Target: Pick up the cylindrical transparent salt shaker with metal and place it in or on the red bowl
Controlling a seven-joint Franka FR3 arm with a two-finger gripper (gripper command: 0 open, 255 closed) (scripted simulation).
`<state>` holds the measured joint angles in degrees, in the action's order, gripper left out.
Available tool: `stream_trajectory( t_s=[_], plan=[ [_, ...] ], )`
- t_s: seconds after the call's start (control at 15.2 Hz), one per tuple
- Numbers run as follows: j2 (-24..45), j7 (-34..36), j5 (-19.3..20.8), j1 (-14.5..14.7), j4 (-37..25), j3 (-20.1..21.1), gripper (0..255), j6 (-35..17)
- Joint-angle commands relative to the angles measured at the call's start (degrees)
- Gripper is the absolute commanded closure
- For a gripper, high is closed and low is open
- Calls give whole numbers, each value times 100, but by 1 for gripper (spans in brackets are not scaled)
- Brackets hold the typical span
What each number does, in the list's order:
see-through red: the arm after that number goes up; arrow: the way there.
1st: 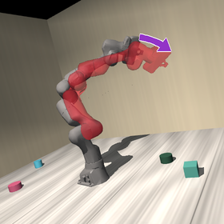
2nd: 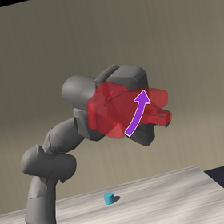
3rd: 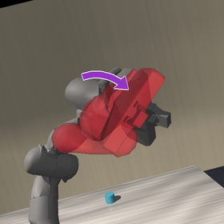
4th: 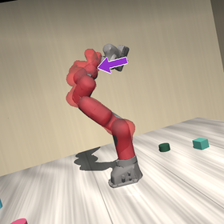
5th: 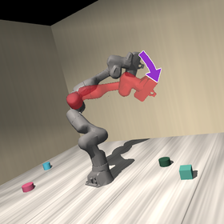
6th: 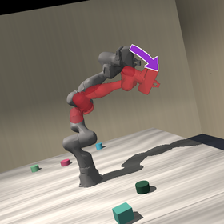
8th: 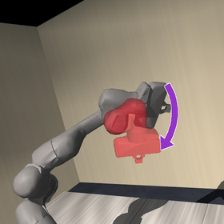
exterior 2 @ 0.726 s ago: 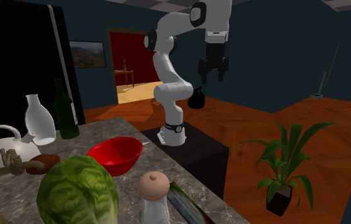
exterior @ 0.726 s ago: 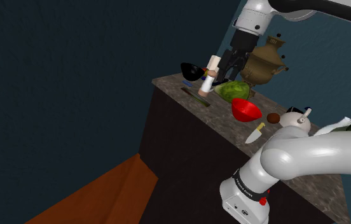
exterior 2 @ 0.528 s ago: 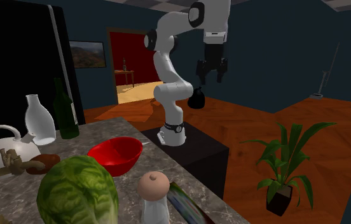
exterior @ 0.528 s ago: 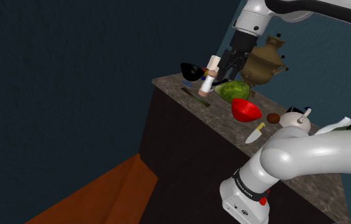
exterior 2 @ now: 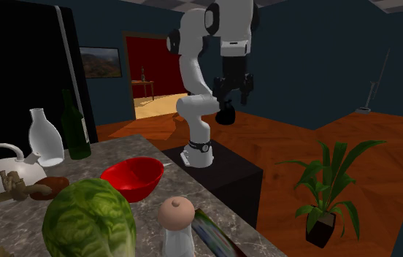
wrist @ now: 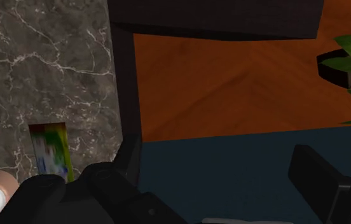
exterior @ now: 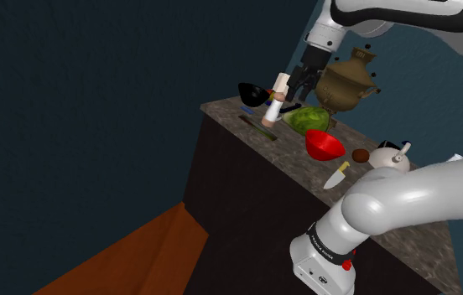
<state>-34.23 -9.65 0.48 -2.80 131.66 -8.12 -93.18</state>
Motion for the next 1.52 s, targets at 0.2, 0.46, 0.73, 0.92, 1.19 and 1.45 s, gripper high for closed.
stream_trajectory(
  t_s=[0.2,0.46,0.73,0.92,1.19,1.45],
  plan=[
    [831,-650,90,-103,-470,-534,0,-392],
    [1552,-1184,21,-166,-955,-933,0,-628],
    [2346,-1746,-187,-239,-1559,-1298,0,-782],
    [2992,-2183,-435,-326,-2095,-1534,0,-828],
    [3920,-2758,-868,-534,-2937,-1765,0,-776],
    [4911,-3264,-1357,-884,-3957,-1865,0,-578]
  ],
)
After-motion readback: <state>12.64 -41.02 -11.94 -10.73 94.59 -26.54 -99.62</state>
